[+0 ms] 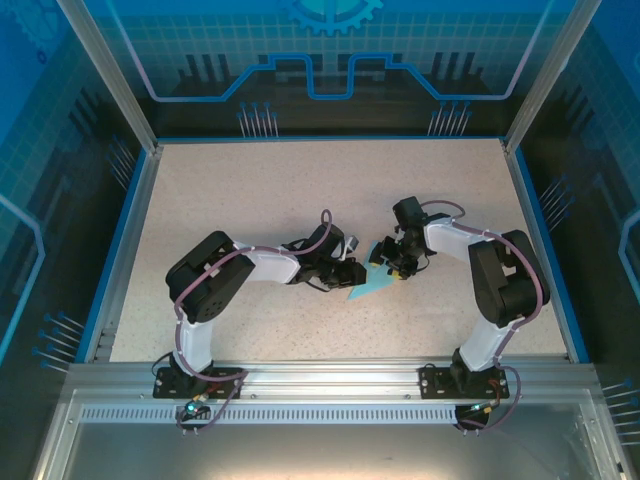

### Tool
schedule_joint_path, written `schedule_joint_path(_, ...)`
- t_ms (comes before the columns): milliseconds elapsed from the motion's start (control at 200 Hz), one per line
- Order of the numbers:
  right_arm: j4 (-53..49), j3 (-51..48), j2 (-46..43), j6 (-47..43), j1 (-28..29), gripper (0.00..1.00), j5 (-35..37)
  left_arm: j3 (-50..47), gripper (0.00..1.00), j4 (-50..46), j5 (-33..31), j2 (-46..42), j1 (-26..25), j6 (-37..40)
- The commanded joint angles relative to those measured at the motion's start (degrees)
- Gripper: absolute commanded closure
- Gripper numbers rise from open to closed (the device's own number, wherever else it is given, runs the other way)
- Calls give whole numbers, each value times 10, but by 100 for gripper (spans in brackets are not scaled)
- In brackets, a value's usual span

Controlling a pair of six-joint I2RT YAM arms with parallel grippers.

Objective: Fold a paper plane with a square sheet of paper (pick it up from the middle)

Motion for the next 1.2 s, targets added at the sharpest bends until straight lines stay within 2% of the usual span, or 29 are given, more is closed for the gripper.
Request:
schedule_joint_path(0, -26, -28, 52, 0, 1, 45, 77, 16, 79, -24, -11, 13, -2, 10)
schedule_joint_path(735, -23, -32, 50, 0, 4, 46, 74, 24, 95, -68, -41, 27, -2, 23)
schedule_joint_path(1195, 31, -28, -112, -97, 1, 46, -27, 24, 99, -85, -41, 35, -2, 23)
